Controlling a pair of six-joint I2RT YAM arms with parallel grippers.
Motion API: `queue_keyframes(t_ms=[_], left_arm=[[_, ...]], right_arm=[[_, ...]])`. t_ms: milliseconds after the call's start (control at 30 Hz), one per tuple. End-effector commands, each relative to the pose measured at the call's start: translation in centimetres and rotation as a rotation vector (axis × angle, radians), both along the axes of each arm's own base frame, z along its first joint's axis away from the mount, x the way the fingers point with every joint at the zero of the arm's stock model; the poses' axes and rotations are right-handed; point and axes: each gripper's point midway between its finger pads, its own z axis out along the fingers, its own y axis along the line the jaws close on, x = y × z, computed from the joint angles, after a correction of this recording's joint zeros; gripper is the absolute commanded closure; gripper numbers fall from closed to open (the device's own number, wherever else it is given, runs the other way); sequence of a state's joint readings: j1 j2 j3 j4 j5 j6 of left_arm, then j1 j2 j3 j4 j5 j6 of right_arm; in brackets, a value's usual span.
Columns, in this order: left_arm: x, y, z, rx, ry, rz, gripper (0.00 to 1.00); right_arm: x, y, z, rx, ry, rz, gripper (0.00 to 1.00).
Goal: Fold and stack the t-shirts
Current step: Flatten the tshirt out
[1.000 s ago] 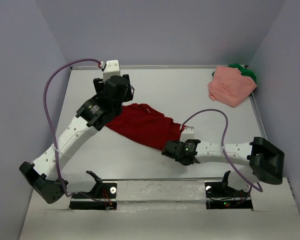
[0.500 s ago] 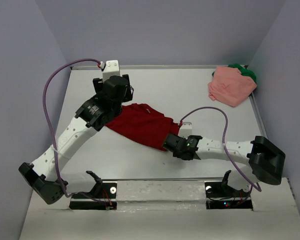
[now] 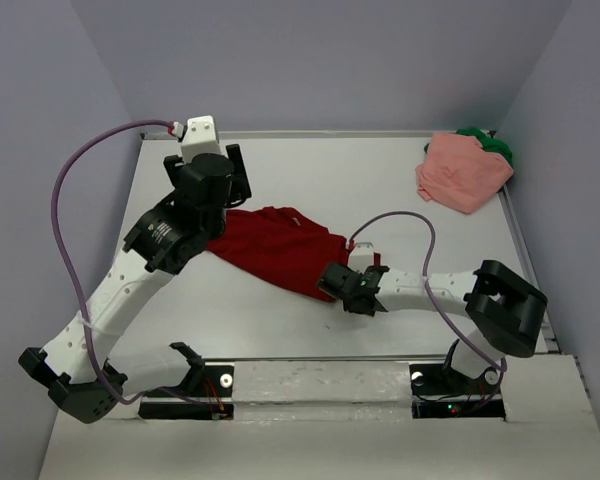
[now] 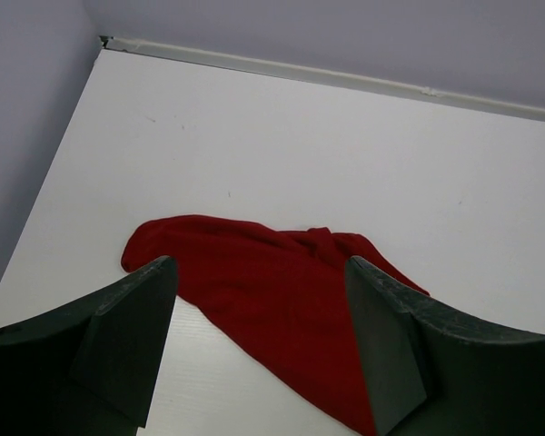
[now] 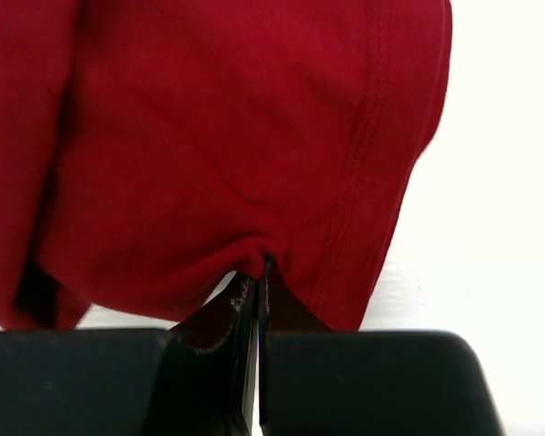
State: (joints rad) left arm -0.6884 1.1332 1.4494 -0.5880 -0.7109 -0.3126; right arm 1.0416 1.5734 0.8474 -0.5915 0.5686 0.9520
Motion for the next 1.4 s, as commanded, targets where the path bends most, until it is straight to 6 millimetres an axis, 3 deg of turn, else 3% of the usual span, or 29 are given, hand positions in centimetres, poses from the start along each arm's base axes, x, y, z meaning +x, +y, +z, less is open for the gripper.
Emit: queue_keyframes(t_ms=[0,33,100,167,200,233,300,333,367,433,467,500,533,567,600,633,667,700,800,1033,1233,1367], left_arm=[[0.0,0.1,1.1,-0.009,-0.037,0.006,0.16],[0.1,0.0,0.4,0.002,-0.024,0.008,0.16],[0.5,-0.3,-0.5,0.012,-0.006,0.009,0.16],[0.6,-0.5,-1.3,0.013,0.007,0.016,0.16],[0.7,-0.7,-1.6,0.014,0.008,0.013,0.16],[0.8,-0.7,-1.8,0.012,0.008,0.013,0.16],[0.9,-0.9,-2.3,0.018,0.015,0.010,0.16],[1.0,-1.0,-2.6,0.023,0.020,0.010,0.16],[1.1,-1.2,-3.0,0.031,0.032,0.005,0.16],[1.2,-1.5,-3.0,0.028,0.034,0.001,0.16],[1.2,-1.6,-3.2,0.028,0.036,-0.001,0.16],[1.2,-1.8,-3.0,0.020,0.031,-0.007,0.16],[1.1,-2.1,-3.1,0.019,0.030,-0.014,0.16],[1.2,-2.3,-3.3,0.019,0.034,-0.018,0.16],[1.2,-2.4,-3.4,0.020,0.037,-0.020,0.16],[1.2,-2.6,-3.6,0.021,0.040,-0.022,0.16],[1.2,-2.7,-3.7,0.020,0.042,-0.023,0.16],[1.2,-2.9,-3.9,0.022,0.044,-0.026,0.16],[1.1,-3.4,-4.7,0.028,0.059,-0.035,0.16],[1.1,-3.8,-6.0,0.044,0.077,-0.035,0.16],[1.4,-4.4,-6.3,0.047,0.085,-0.043,0.16],[1.4,-4.6,-7.1,0.055,0.099,-0.043,0.16]], right_arm=[[2.7,0.9,1.2,-0.029,-0.109,-0.041,1.00],[3.6,-0.7,1.6,-0.109,-0.156,-0.094,1.00],[5.6,-0.4,2.9,-0.157,-0.210,-0.127,1.00],[8.2,-1.1,5.8,-0.227,-0.306,-0.130,1.00],[10.5,-1.1,9.5,-0.227,-0.386,-0.150,1.00],[11.2,-0.2,11.6,-0.200,-0.417,-0.128,1.00],[14.5,-1.3,17.1,-0.186,-0.525,-0.149,1.00],[15.8,-1.8,20.1,-0.253,-0.554,-0.054,1.00],[18.0,-1.7,26.6,-0.102,-0.705,-0.087,1.00],[19.5,-2.4,34.2,-0.150,-0.859,0.015,1.00],[20.0,-2.8,39.8,-0.110,-0.946,0.011,1.00],[20.7,-3.7,42.5,-0.131,-0.977,0.023,1.00],[21.5,-2.7,43.3,-0.212,-0.955,0.115,1.00],[21.3,-4.6,49.6,-0.225,-1.054,0.083,1.00],[21.4,-4.6,50.3,-0.261,-1.022,0.131,1.00],[21.7,-4.6,52.5,-0.264,-1.062,0.143,1.00],[23.1,-4.1,52.6,-0.297,-1.061,0.144,1.00],[22.4,-5.4,56.1,-0.328,-1.124,0.132,1.00],[22.5,-5.3,57.4,-0.366,-1.169,0.178,1.00],[23.3,-4.8,55.9,-0.409,-1.115,0.214,1.00],[23.4,-5.2,59.4,-0.469,-1.213,0.174,1.00],[21.8,-4.6,61.9,-0.442,-1.291,0.176,1.00]])
